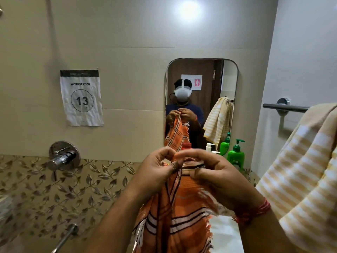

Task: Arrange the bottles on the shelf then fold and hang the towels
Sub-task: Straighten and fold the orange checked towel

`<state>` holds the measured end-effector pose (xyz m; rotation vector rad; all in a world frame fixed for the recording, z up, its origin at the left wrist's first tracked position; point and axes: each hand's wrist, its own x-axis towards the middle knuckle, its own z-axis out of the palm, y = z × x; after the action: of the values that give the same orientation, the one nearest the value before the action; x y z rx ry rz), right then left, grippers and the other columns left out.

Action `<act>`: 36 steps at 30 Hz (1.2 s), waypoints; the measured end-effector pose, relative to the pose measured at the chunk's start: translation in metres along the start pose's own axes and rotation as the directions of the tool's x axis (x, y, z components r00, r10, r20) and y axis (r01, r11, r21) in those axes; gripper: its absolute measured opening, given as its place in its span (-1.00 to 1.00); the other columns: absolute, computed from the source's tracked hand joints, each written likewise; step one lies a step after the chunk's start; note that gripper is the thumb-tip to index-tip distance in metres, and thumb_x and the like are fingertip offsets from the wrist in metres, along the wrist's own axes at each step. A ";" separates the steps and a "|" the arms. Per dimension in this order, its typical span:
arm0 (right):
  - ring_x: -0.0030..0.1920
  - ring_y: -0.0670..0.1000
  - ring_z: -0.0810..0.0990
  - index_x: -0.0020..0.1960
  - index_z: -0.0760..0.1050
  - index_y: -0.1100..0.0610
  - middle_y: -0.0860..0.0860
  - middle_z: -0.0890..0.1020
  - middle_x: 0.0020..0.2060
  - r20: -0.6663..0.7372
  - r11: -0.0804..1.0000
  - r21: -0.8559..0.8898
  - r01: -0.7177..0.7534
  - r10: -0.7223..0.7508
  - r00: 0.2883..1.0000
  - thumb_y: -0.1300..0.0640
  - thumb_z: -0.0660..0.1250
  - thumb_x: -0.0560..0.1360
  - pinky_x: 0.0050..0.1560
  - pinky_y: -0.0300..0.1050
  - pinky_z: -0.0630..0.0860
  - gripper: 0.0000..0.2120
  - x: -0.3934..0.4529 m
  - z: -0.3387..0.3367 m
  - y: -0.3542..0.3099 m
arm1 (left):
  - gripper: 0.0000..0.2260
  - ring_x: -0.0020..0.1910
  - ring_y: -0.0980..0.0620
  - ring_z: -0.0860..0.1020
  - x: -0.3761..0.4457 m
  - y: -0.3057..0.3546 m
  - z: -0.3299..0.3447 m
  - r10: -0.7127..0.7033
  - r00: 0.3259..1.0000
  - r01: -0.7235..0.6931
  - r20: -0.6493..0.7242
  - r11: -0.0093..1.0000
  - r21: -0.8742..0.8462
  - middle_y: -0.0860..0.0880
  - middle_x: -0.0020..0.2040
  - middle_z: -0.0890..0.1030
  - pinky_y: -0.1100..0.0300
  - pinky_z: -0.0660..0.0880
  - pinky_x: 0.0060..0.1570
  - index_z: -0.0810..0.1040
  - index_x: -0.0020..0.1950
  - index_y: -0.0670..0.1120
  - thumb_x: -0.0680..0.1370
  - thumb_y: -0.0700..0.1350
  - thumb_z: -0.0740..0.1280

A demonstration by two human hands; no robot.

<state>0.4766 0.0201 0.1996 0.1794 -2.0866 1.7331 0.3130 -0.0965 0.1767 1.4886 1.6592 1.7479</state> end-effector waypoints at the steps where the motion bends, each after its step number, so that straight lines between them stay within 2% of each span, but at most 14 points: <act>1: 0.24 0.22 0.59 0.25 0.57 0.15 0.19 0.61 0.21 0.020 1.000 0.004 0.003 -0.003 1.000 0.41 0.24 0.48 0.24 0.20 0.55 -0.60 -0.001 0.000 0.001 | -0.98 -0.17 -0.07 0.69 0.000 -0.001 0.000 -0.001 1.000 0.001 -0.013 1.000 0.003 -0.11 -0.11 0.68 0.05 0.62 -0.19 0.60 -0.03 -0.04 0.58 -0.12 0.40; 3: 0.25 0.23 0.58 0.25 0.55 0.22 0.23 0.60 0.20 0.047 1.000 0.017 0.019 -0.020 0.999 0.42 0.26 0.47 0.26 0.22 0.53 -0.62 -0.002 -0.001 0.004 | -0.96 -0.21 0.03 0.66 0.001 -0.002 0.000 -0.007 0.999 0.007 -0.035 1.000 0.002 -0.07 -0.13 0.66 0.16 0.58 -0.22 0.60 -0.05 -0.03 0.58 -0.17 0.40; 6: 0.27 0.17 0.58 0.30 0.52 0.20 0.15 0.61 0.21 -0.003 0.990 -0.099 0.099 -0.099 0.995 0.51 0.20 0.52 0.22 0.09 0.57 -0.58 -0.001 0.001 0.007 | -0.94 -0.16 -0.06 0.65 0.000 -0.002 -0.001 -0.006 1.000 0.005 -0.024 0.999 -0.037 -0.15 -0.05 0.66 0.01 0.61 -0.13 0.61 -0.04 -0.03 0.53 -0.14 0.46; 9: 0.22 0.08 0.61 0.28 0.51 0.14 0.07 0.63 0.14 -0.052 0.964 -0.235 0.123 -0.139 0.989 0.43 0.25 0.55 0.13 -0.01 0.61 -0.63 0.001 0.004 0.006 | -0.81 -0.17 -0.08 0.66 -0.001 0.001 0.000 -0.030 0.999 0.029 -0.011 0.994 -0.104 -0.14 -0.01 0.65 0.00 0.60 -0.13 0.63 -0.01 -0.03 0.42 -0.05 0.52; 12: 0.16 -0.07 0.61 0.20 0.55 -0.03 -0.12 0.63 0.08 -0.099 0.817 -0.557 0.153 -0.248 0.964 0.39 0.34 0.51 0.14 -0.04 0.62 -0.60 0.004 0.002 0.008 | -0.80 -0.10 -0.12 0.67 -0.002 0.001 0.001 -0.031 1.000 0.032 0.003 0.997 -0.077 -0.17 0.00 0.65 -0.03 0.64 -0.07 0.65 0.01 -0.03 0.42 -0.02 0.50; 14: 0.08 -0.10 0.64 0.13 0.59 -0.03 -0.13 0.66 0.00 -0.131 0.758 -0.631 0.163 -0.311 0.941 0.33 0.36 0.52 0.06 -0.07 0.64 -0.68 0.006 0.004 0.008 | -0.87 -0.09 -0.14 0.66 -0.003 0.001 0.002 -0.004 1.000 0.006 0.018 0.998 -0.060 -0.22 -0.01 0.64 -0.02 0.64 -0.05 0.64 0.01 -0.07 0.49 -0.10 0.47; 18: -0.05 -0.15 0.56 -0.03 0.67 0.06 -0.12 0.56 -0.12 -0.128 0.588 -0.772 0.242 -0.517 0.847 0.07 0.40 0.49 -0.07 -0.34 0.51 -0.88 0.011 0.002 0.010 | -0.79 -0.07 -0.06 0.64 -0.007 0.006 0.004 0.047 0.997 -0.045 0.068 0.999 -0.021 -0.22 -0.04 0.61 0.03 0.63 -0.01 0.64 -0.02 -0.11 0.47 0.01 0.47; 20: 0.07 -0.06 0.56 -0.06 0.66 0.08 -0.04 0.56 -0.02 -0.122 0.703 -0.636 0.317 -0.497 0.859 -0.04 0.37 0.48 0.06 -0.25 0.52 -0.80 0.011 -0.001 0.012 | -0.80 -0.07 -0.07 0.62 -0.009 0.009 0.004 0.056 0.996 -0.053 0.075 0.998 -0.041 -0.27 -0.03 0.59 -0.02 0.63 0.01 0.64 -0.04 -0.10 0.47 0.01 0.50; 22: 0.06 0.08 0.61 -0.06 0.63 0.16 0.05 0.62 -0.01 -0.113 0.825 -0.389 0.409 -0.483 0.868 -0.03 0.37 0.50 0.10 0.00 0.57 -0.75 0.009 0.000 0.012 | -0.83 -0.03 -0.16 0.63 -0.011 0.012 0.004 0.071 0.993 -0.065 0.097 0.996 -0.065 -0.27 -0.01 0.60 -0.09 0.61 0.04 0.66 -0.05 -0.05 0.47 0.01 0.50; 25: -0.05 0.08 0.64 0.00 0.62 0.20 0.02 0.66 -0.11 -0.103 0.820 -0.372 0.435 -0.502 0.859 0.10 0.38 0.51 -0.01 -0.03 0.58 -0.83 0.008 0.004 0.012 | -0.83 0.05 -0.23 0.62 -0.012 0.014 0.005 0.098 0.988 -0.092 0.118 0.994 -0.050 -0.23 0.02 0.64 -0.17 0.60 0.10 0.67 -0.03 0.00 0.46 0.05 0.48; 27: 0.06 0.05 0.65 0.16 0.58 0.12 0.01 0.66 0.01 -0.093 0.830 -0.360 0.427 -0.487 0.868 0.09 0.38 0.51 0.05 -0.10 0.60 -0.76 0.005 0.003 0.011 | -0.86 0.04 -0.16 0.65 -0.012 0.014 0.005 0.083 0.989 -0.067 0.121 0.988 -0.136 -0.18 0.01 0.64 -0.10 0.61 0.05 0.66 -0.02 -0.02 0.47 -0.01 0.48; 29: 0.23 0.13 0.60 0.31 0.48 0.10 0.09 0.61 0.20 -0.101 0.890 -0.205 0.408 -0.434 0.895 0.00 0.37 0.51 0.13 0.07 0.62 -0.60 0.000 -0.005 0.010 | -0.89 -0.02 -0.03 0.65 -0.013 0.015 0.004 0.070 0.989 -0.038 0.127 0.970 -0.240 -0.07 -0.03 0.65 0.08 0.60 -0.04 0.65 -0.04 -0.04 0.48 -0.10 0.51; 32: 0.37 0.21 0.49 0.41 0.36 0.22 0.18 0.52 0.34 -0.080 0.936 -0.089 0.341 -0.348 0.934 0.24 0.27 0.54 0.25 0.29 0.52 -0.56 -0.001 -0.016 0.013 | -0.90 -0.02 0.01 0.63 -0.014 0.017 0.004 0.119 0.987 -0.088 0.112 0.964 -0.250 0.01 -0.04 0.65 0.17 0.57 -0.03 0.64 -0.08 -0.01 0.47 -0.18 0.49; 36: 0.35 0.20 0.51 0.36 0.45 0.21 0.21 0.57 0.29 -0.062 0.952 0.103 0.287 -0.282 0.957 0.30 0.14 0.58 0.28 0.07 0.53 -0.63 0.004 -0.005 0.015 | -0.80 0.01 0.05 0.58 -0.012 0.018 0.004 0.225 0.966 -0.184 0.126 0.944 -0.274 0.03 -0.07 0.61 0.17 0.53 0.04 0.64 -0.18 0.00 0.49 -0.31 0.39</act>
<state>0.4686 0.0290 0.1883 0.4469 -1.8278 1.6597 0.3285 -0.1090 0.1858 1.6709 1.1810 1.8179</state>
